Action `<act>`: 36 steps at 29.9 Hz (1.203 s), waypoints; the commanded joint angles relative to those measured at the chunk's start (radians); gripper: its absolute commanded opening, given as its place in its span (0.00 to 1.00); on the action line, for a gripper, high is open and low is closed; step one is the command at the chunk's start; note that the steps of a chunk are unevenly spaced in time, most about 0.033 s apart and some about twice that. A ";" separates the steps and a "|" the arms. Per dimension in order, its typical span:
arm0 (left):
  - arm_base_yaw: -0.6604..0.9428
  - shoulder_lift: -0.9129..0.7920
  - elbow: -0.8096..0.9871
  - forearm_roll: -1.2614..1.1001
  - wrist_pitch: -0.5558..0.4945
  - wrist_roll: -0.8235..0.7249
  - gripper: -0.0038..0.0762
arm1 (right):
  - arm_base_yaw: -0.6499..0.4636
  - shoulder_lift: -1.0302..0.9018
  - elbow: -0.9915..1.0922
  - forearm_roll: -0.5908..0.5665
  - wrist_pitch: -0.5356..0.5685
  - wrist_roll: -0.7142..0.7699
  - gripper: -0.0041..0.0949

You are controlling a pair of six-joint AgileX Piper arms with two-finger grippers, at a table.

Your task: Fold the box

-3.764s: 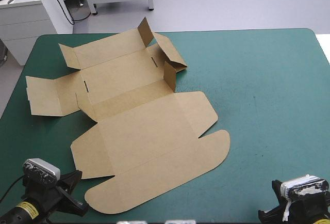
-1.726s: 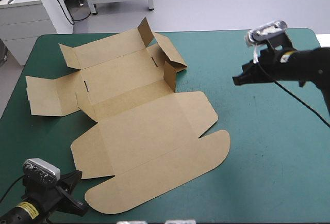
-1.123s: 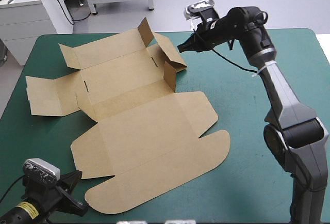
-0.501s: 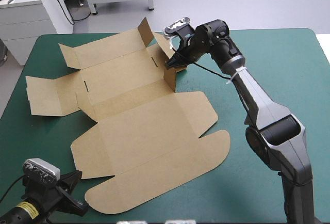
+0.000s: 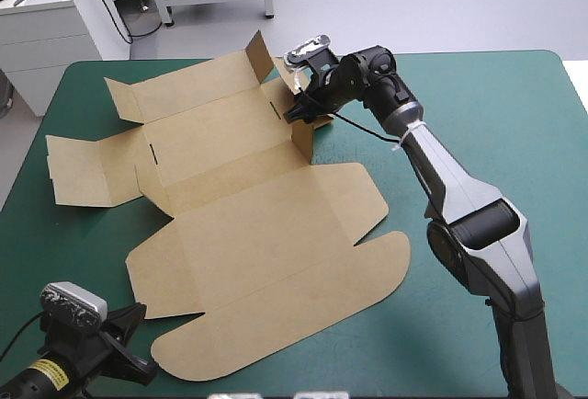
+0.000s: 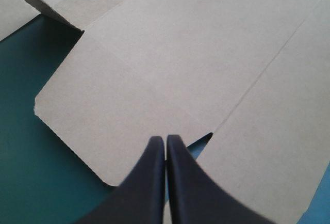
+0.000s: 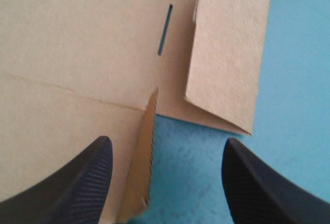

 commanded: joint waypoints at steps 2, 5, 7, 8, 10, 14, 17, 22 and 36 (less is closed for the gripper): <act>-0.004 0.011 -0.025 -0.018 -0.060 0.000 0.04 | -0.004 -0.031 -0.029 0.142 -0.132 -0.012 0.63; -0.004 0.011 -0.025 -0.018 -0.060 0.000 0.04 | -0.004 -0.002 -0.029 0.209 -0.147 -0.013 0.62; -0.004 0.011 -0.025 -0.018 -0.060 0.000 0.04 | -0.004 0.014 -0.029 0.214 -0.140 -0.020 0.60; -0.004 0.011 -0.025 -0.018 -0.060 0.000 0.04 | -0.004 0.021 -0.029 0.200 -0.146 -0.024 0.59; -0.004 0.011 -0.025 -0.018 -0.060 0.000 0.04 | -0.004 0.024 -0.029 0.224 -0.122 0.115 0.58; -0.004 0.011 -0.025 -0.018 -0.060 -0.002 0.04 | -0.004 0.033 -0.029 0.274 -0.061 0.257 0.58; -0.004 0.011 -0.025 -0.018 -0.060 -0.002 0.04 | -0.004 0.051 -0.029 0.361 -0.084 0.295 0.58; -0.004 0.011 -0.025 -0.018 -0.060 -0.002 0.04 | -0.004 0.085 -0.029 0.500 -0.097 0.303 0.58; -0.004 0.011 -0.025 -0.018 -0.060 -0.002 0.04 | -0.008 0.033 -0.121 -0.014 0.229 0.228 0.55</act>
